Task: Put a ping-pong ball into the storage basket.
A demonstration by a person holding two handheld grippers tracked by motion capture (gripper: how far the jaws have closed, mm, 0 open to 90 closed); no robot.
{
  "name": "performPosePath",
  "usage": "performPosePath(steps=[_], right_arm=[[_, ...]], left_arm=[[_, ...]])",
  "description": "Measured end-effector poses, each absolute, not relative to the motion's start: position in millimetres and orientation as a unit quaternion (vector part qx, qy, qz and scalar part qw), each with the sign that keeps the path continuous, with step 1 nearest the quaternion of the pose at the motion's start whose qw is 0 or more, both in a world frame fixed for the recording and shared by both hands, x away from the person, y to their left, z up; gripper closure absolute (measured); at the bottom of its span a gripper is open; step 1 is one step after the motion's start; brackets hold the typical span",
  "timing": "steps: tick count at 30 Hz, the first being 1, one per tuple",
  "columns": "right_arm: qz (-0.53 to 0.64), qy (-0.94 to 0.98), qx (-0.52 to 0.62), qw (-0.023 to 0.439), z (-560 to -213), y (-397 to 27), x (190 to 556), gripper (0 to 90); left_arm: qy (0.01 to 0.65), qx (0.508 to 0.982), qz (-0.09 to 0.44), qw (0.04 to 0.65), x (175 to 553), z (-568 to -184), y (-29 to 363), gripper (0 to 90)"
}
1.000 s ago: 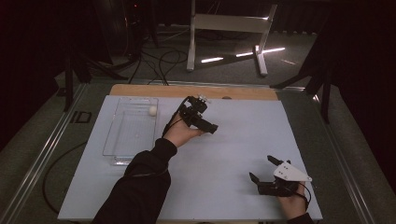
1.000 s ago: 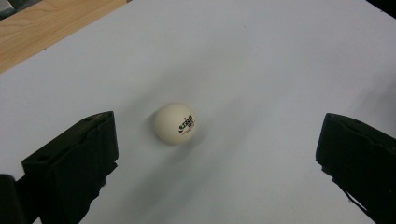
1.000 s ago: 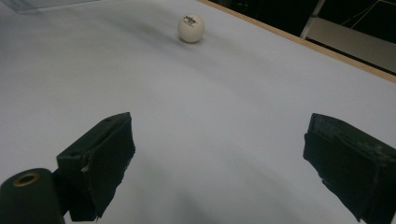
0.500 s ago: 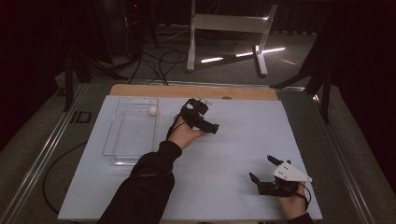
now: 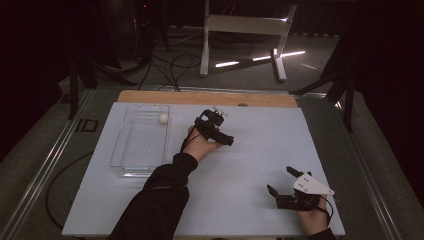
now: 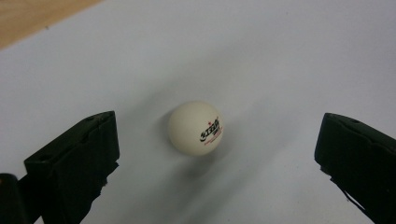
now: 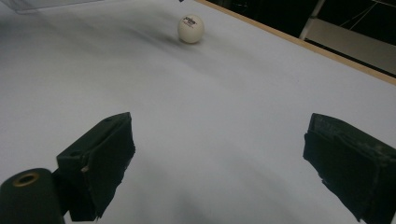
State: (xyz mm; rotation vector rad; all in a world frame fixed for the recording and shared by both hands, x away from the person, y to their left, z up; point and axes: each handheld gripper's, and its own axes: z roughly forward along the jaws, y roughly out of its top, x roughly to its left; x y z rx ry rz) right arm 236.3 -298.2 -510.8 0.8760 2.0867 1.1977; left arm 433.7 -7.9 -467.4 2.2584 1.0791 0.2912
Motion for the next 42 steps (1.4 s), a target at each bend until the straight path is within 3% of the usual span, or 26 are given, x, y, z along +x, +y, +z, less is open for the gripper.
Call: performPosePath(steps=[9, 42], right_arm=[[0.448, 0.782, 0.326, 0.284, -511.1, -297.8, 236.6, 8.5], [0.451, 0.782, 0.326, 0.28, -510.8, -298.7, 236.4, 8.6]], left_arm=[[0.412, 0.858, 0.099, 0.292, 437.2, -477.2, -10.5, 2.7], [0.449, 0.852, 0.097, 0.251, 453.8, -506.7, -24.5, 27.7]])
